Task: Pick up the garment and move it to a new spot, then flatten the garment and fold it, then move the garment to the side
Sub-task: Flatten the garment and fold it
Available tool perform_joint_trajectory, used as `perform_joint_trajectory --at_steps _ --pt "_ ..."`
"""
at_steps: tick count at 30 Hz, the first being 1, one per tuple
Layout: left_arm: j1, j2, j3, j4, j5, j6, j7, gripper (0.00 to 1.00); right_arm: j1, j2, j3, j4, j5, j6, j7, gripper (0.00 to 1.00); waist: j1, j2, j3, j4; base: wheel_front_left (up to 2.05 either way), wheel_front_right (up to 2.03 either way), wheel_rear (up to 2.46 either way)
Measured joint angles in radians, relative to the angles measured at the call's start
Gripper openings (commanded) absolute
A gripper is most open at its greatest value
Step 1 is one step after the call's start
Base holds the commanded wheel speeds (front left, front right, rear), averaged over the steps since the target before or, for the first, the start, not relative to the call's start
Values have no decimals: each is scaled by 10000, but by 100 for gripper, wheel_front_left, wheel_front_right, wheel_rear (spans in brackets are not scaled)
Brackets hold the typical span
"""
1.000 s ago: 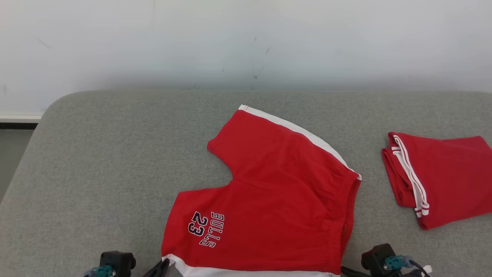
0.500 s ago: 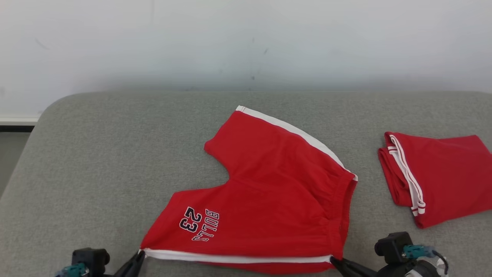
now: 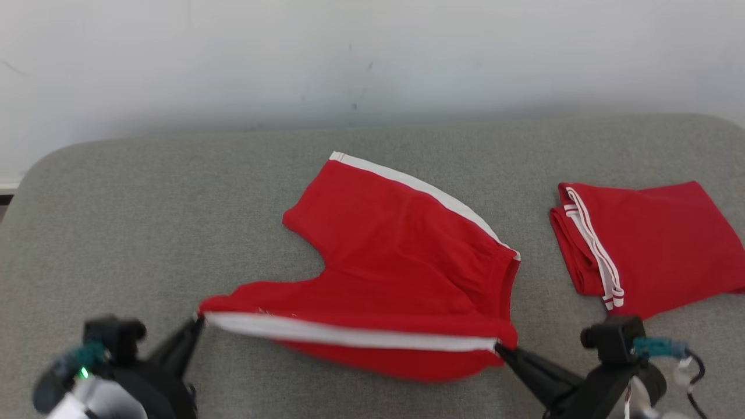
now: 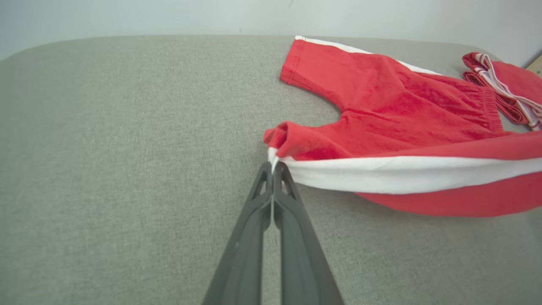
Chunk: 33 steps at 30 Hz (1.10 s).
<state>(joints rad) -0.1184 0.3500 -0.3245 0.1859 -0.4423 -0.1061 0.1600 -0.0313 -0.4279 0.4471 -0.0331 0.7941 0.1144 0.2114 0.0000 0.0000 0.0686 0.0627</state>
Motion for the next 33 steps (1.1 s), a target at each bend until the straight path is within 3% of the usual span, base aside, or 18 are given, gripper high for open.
perform_joint_trajectory --at_steps 8,17,33 --pt "-2279 709 134 -132 -255 -176 525 0 -1386 203 -111 6 219 15 180 0 0 0 609 -216 0 0 0" --pt "-4473 1294 61 376 -771 -186 1237 0 -3124 1018 -138 727 449 15 362 0 2 1 1557 -749 0 0 0" --pt "-7535 2462 -2209 1404 -1490 -186 1973 0 -4902 2286 -29 2251 518 15 25 0 1 2 2983 -2218 0 0 0"
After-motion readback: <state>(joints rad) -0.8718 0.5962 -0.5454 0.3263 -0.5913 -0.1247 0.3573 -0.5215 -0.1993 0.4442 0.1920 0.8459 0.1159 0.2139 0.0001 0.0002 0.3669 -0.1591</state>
